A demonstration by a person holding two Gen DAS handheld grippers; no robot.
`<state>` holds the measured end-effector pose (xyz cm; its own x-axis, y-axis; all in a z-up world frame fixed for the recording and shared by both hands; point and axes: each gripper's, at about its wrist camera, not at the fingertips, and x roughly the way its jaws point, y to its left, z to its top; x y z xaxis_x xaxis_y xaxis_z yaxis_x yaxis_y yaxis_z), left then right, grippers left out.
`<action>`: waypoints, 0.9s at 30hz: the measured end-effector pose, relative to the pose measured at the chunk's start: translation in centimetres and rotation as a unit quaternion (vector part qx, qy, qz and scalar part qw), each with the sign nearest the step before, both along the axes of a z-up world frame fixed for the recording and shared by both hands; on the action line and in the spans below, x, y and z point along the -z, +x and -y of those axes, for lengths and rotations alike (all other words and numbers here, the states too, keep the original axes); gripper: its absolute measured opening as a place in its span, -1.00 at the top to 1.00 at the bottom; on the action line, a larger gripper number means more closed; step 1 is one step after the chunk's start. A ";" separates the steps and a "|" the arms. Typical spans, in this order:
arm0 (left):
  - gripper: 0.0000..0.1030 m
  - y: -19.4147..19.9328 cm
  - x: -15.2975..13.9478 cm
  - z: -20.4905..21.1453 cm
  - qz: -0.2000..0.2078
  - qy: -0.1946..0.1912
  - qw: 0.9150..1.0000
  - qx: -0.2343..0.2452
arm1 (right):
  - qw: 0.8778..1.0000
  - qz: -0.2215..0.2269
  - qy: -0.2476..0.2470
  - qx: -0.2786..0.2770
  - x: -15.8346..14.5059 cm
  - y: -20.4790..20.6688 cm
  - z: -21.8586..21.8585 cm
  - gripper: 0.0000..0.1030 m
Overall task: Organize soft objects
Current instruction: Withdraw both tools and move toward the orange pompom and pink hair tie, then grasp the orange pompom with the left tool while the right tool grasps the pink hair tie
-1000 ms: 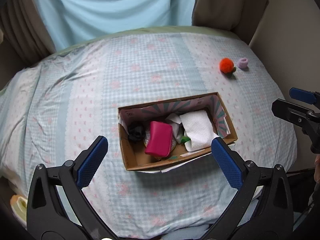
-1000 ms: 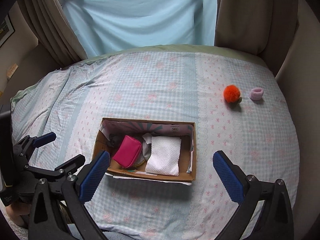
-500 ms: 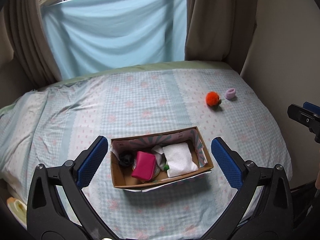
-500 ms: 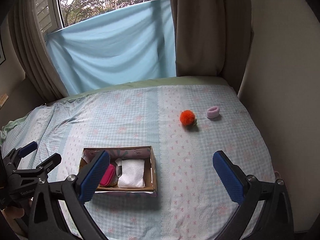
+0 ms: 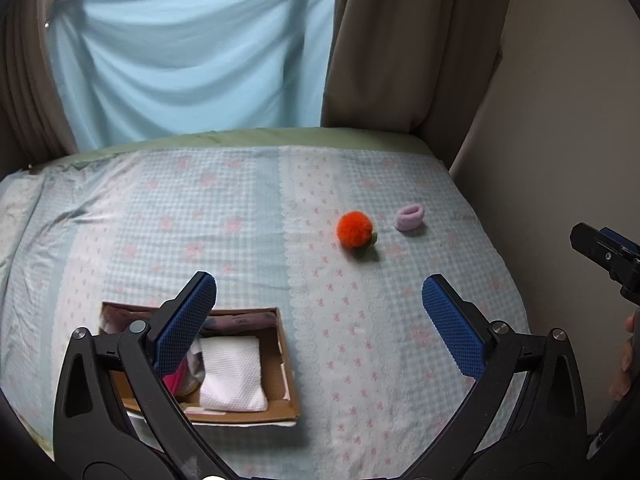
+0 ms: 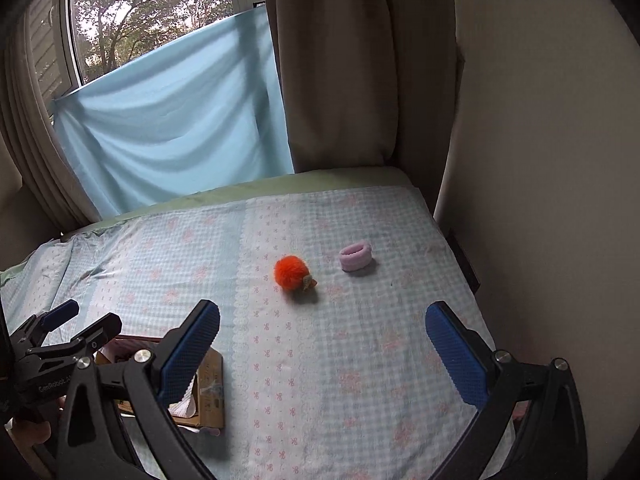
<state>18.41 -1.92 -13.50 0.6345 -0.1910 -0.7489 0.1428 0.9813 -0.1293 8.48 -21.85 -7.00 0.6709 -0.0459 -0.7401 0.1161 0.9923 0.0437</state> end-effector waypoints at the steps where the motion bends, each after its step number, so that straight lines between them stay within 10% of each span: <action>1: -0.99 1.1 1.1 1.0 -0.003 -0.003 1.000 -0.005 | 1.000 -0.001 -0.001 -0.001 0.6 0.9 1.1 -1.00; 17: -0.99 16.7 23.8 12.1 -0.022 0.006 0.998 -0.065 | 0.997 0.000 -0.008 -0.081 20.9 16.6 11.9 -1.00; 27: -0.98 22.4 31.6 13.3 -0.019 0.020 0.998 -0.057 | 0.994 -0.013 -0.004 -0.108 31.3 25.3 11.4 -0.93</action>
